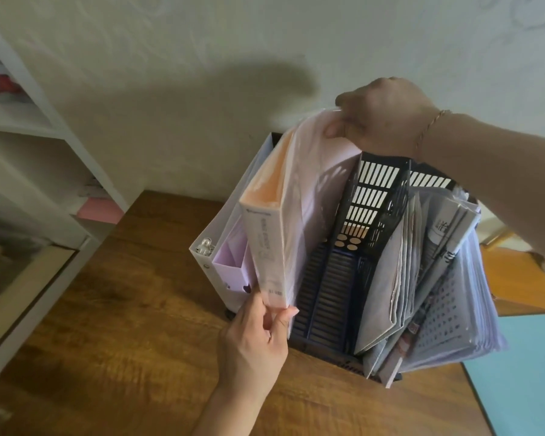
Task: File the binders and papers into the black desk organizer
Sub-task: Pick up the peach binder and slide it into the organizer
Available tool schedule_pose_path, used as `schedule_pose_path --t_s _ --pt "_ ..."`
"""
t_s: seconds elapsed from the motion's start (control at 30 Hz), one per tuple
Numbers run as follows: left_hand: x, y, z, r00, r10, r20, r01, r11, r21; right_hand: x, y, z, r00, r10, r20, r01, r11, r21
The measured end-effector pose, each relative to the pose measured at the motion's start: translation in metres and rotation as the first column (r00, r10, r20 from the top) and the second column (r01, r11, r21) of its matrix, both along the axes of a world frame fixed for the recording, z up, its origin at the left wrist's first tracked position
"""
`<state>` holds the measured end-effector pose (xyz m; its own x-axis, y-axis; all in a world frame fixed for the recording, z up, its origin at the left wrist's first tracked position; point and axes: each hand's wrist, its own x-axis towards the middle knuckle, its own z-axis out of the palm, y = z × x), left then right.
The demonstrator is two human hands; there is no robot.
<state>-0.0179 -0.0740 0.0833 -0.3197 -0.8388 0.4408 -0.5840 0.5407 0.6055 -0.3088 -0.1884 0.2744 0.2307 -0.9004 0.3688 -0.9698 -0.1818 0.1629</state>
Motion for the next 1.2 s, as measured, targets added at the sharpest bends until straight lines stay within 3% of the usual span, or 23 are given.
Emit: schedule_pose_path --t_s 0.33,0.5,0.7,0.83,0.97,1.1,1.2 --pt "-0.013 -0.006 -0.001 0.998 0.044 -0.052 -0.045 0.999 -0.003 -0.008 -0.003 -0.003 0.998 0.054 -0.028 -0.055 0.997 -0.062" --pt "-0.019 -0.007 -0.005 0.997 0.082 -0.010 -0.081 0.989 0.123 -0.005 -0.003 -0.009 0.994 0.024 -0.104 -0.030 0.998 -0.053" --pt "-0.020 -0.008 -0.013 0.994 0.109 0.007 -0.109 0.980 0.168 -0.017 -0.001 -0.016 0.984 0.060 -0.168 -0.070 0.996 -0.052" --pt "-0.025 -0.010 -0.007 0.992 0.123 -0.006 -0.121 0.983 0.136 -0.016 -0.004 -0.015 0.997 -0.057 -0.060 0.055 0.998 -0.025" --pt "-0.025 -0.012 -0.010 0.994 0.114 0.003 -0.113 0.987 0.116 -0.016 -0.009 -0.022 0.994 -0.095 -0.048 0.097 0.993 0.062" --pt "-0.020 -0.010 -0.024 0.994 0.097 0.044 -0.102 0.987 0.127 -0.025 -0.008 -0.030 0.978 0.006 -0.209 0.013 0.996 0.086" --pt "-0.020 -0.009 -0.033 0.994 0.098 0.048 -0.104 0.984 0.144 -0.023 -0.001 -0.038 0.970 0.031 -0.241 0.006 0.988 0.153"
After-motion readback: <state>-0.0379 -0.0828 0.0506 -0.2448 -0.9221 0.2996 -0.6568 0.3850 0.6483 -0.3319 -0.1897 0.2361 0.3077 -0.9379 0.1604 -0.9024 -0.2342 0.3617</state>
